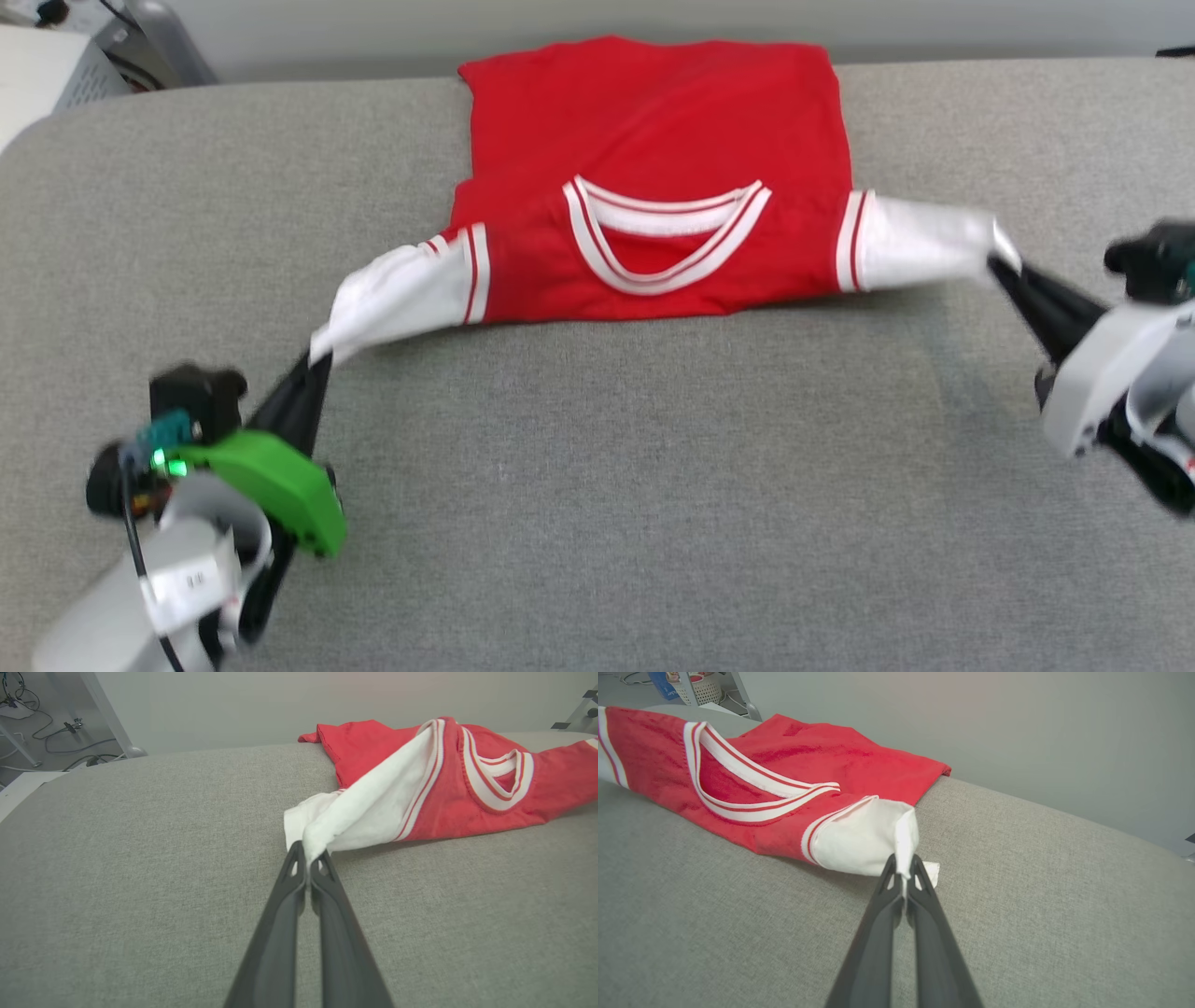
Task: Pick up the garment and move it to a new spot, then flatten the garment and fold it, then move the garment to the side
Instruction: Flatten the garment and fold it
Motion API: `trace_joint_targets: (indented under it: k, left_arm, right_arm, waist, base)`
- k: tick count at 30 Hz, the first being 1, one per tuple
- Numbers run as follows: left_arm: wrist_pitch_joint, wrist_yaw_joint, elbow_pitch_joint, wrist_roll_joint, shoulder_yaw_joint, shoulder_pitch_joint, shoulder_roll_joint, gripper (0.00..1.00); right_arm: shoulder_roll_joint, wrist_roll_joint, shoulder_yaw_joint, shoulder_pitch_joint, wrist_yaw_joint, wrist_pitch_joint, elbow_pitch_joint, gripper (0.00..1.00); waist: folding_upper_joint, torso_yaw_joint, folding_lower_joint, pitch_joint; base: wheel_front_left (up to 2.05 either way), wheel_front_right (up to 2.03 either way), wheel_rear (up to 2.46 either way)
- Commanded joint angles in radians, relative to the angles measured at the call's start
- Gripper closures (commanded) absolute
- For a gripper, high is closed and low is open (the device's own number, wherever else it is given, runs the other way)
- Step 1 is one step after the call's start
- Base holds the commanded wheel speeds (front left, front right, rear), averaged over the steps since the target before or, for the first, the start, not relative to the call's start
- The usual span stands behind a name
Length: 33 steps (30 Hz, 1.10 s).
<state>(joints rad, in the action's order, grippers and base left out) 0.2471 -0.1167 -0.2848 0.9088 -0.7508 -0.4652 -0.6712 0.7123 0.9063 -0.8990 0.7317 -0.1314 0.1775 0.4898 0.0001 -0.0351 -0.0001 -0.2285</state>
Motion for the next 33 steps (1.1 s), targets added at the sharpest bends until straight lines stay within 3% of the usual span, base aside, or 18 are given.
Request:
trace_joint_targets:
  k: [1, 14, 25, 27, 28, 29, 33]
  left_arm:
    - [0.008, -0.020, 0.020, 0.012, 0.001, 0.050, -0.013, 1.00]
    - [0.014, -0.099, 0.043, 0.076, 0.037, 0.371, -0.021, 1.00]
    - [0.015, -0.115, 0.084, 0.036, 0.110, 0.515, 0.026, 1.00]
    - [0.015, -0.114, 0.094, 0.020, 0.117, 0.512, 0.033, 1.00]
    - [0.015, -0.113, 0.099, 0.013, 0.118, 0.509, 0.034, 1.00]
    - [0.015, -0.113, 0.106, 0.001, 0.121, 0.505, 0.035, 1.00]
    - [0.015, -0.116, 0.139, -0.039, 0.130, 0.485, 0.044, 1.00]
  right_arm:
    - [0.007, 0.008, 0.003, -0.046, 0.001, 0.001, -0.007, 1.00]
    - [0.011, 0.003, 0.104, -0.433, 0.001, 0.019, 0.017, 1.00]
    - [0.009, 0.007, 0.234, -0.654, 0.001, -0.021, -0.037, 0.99]
    - [0.003, -0.003, 0.266, -0.659, 0.001, -0.036, -0.045, 0.22]
    - [-0.001, -0.008, 0.282, -0.658, 0.001, -0.042, -0.051, 0.07]
    - [-0.003, -0.014, 0.303, -0.654, 0.001, -0.049, -0.061, 0.00]
    - [0.010, -0.055, 0.391, -0.629, 0.001, -0.067, -0.119, 0.00]
  waist:
    - [-0.0001, -0.001, 0.0001, 0.044]
    - [-0.0001, -0.010, 0.0001, 0.127]
    - [-0.0001, 0.003, 0.0001, 0.131]
    - [-0.0001, 0.006, 0.0001, 0.127]
    - [-0.0001, 0.007, 0.0001, 0.126]
    - [-0.0001, 0.010, 0.0001, 0.124]
    - [-0.0001, 0.022, 0.0001, 0.109]
  base:
    - [0.00, 0.00, 0.00]
    - [0.00, 0.00, 0.00]
    - [0.00, 0.00, 0.00]
    - [0.00, 0.00, 0.00]
    - [0.00, 0.00, 0.00]
    - [0.00, 0.00, 0.00]
    - [0.00, 0.00, 0.00]
